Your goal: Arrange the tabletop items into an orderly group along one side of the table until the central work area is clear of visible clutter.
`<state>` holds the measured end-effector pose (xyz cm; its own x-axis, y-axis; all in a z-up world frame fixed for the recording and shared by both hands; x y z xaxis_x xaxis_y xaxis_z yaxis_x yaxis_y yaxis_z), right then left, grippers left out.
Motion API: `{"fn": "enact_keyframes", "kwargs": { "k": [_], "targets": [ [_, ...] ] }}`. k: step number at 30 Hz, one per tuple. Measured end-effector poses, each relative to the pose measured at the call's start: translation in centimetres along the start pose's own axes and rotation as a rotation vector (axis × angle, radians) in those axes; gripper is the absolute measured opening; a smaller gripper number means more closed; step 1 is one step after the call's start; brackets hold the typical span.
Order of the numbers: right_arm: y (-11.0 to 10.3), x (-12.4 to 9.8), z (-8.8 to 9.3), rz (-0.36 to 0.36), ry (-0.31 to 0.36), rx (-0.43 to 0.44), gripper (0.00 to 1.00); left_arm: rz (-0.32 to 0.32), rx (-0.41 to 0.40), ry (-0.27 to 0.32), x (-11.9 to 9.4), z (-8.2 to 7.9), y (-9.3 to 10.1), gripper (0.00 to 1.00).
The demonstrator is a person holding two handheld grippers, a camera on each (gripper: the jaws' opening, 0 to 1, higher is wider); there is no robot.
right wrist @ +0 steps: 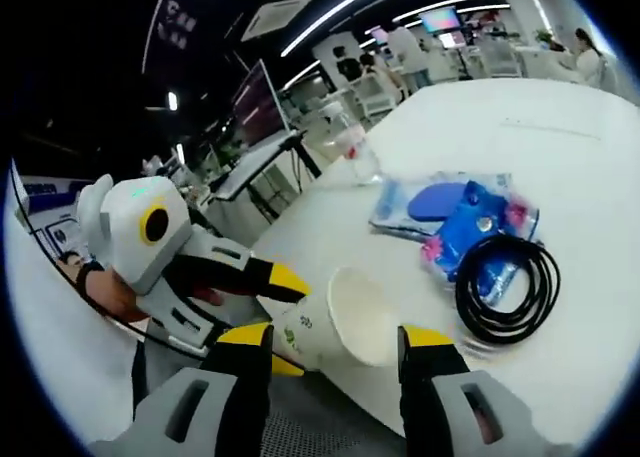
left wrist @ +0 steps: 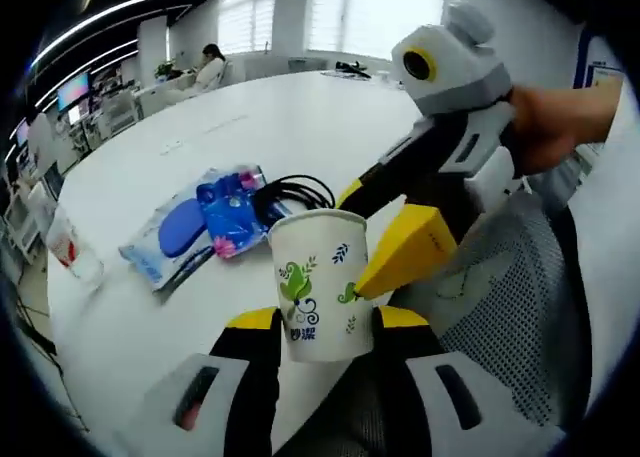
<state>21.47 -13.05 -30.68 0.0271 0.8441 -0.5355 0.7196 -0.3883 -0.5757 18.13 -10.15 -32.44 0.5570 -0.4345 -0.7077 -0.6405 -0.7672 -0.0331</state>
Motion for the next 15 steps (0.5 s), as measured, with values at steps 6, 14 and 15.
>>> {"fn": "enact_keyframes", "kwargs": {
  "k": [6, 14, 15],
  "targets": [
    [-0.4, 0.3, 0.4, -0.022, -0.006, 0.018, 0.49, 0.036, 0.053, 0.002, 0.1, -0.6, 1.2, 0.35],
    [-0.9, 0.5, 1.1, -0.052, -0.023, 0.043, 0.47, 0.040, 0.134, -0.012, 0.2, -1.0, 1.6, 0.35],
    [-1.1, 0.4, 1.1, -0.058, -0.028, 0.045, 0.46, 0.046, 0.152, -0.011, 0.1, -1.2, 1.8, 0.36]
  ]
}}
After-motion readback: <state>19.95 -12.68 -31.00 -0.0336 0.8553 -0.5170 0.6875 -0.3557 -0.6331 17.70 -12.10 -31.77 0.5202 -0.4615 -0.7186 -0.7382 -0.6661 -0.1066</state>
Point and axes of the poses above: the point that each gripper's makers call its tool centre point, and the gripper's own axes: x roughly forward along the fingers, y roughly to its right, z roughly out of its underside, the point moved 2 cm from there along -x, roughly backward along the fingers, and after that the axes turned 6 degrees about x, right-handed, at the moved point
